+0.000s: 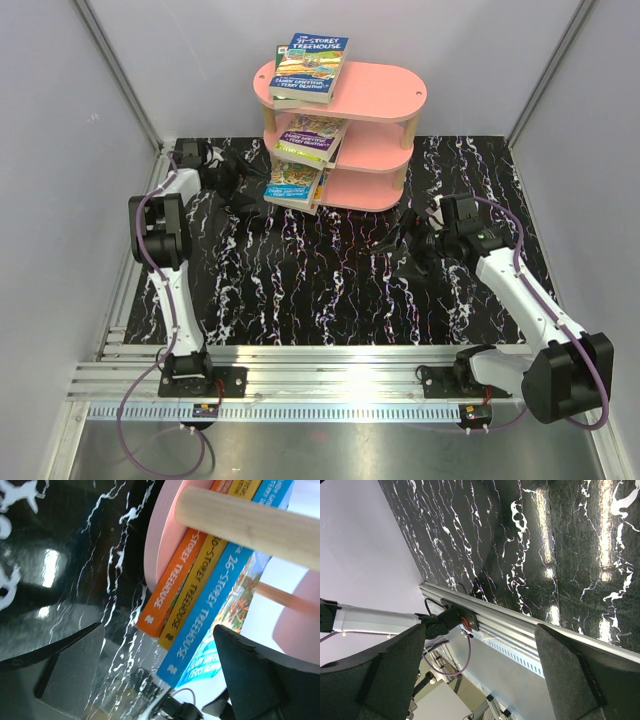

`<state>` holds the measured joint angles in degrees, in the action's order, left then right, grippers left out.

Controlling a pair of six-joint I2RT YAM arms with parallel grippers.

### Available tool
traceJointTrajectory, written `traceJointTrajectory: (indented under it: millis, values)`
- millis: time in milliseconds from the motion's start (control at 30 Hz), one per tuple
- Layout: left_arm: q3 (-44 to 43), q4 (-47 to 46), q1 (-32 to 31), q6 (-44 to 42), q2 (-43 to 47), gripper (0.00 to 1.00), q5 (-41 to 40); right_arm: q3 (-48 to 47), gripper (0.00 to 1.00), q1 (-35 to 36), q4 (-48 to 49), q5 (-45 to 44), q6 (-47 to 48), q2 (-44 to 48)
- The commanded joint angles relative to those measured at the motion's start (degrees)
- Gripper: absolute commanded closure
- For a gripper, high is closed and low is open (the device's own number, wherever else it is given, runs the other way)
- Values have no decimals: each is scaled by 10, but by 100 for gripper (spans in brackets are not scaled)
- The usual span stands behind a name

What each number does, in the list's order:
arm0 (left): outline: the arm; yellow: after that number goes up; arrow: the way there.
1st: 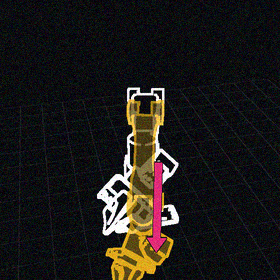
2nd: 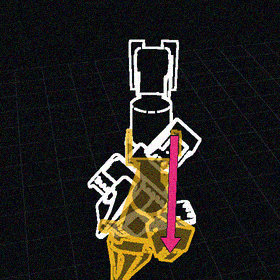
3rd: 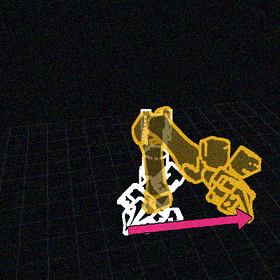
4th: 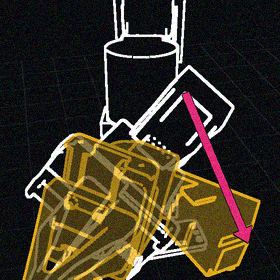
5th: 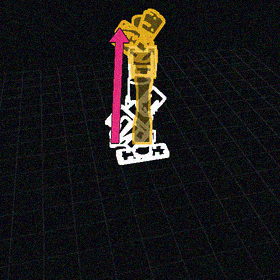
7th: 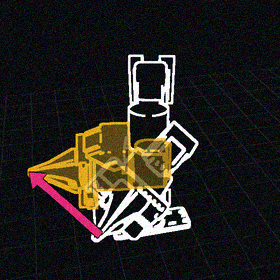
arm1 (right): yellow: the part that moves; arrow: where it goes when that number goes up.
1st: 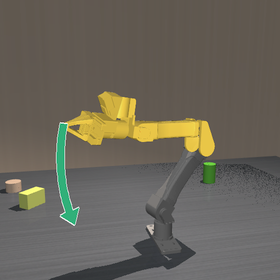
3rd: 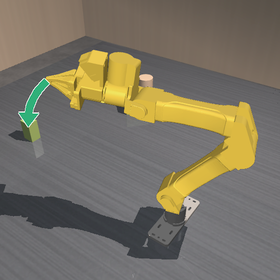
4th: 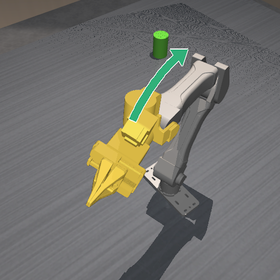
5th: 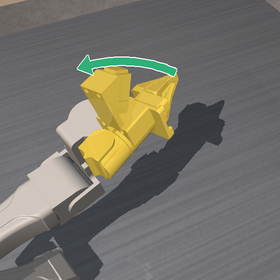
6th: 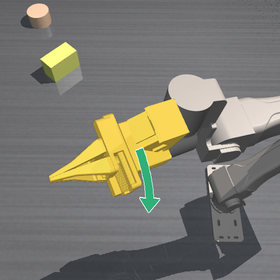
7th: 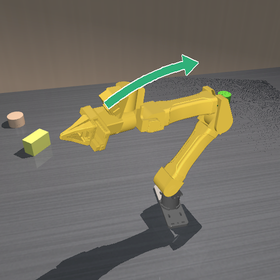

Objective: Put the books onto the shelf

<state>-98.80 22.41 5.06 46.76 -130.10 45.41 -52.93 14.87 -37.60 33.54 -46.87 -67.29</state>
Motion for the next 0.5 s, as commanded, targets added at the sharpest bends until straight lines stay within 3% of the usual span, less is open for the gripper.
traceJointTrajectory:
  millis: [0,467]
  values:
    - [22,10,6,-32,76,1,-43,-17,3,-4,0,-1,8,9]
    - [235,44,43,-149,300,1,-175,-41,2,-5,-55,-40,18,71]
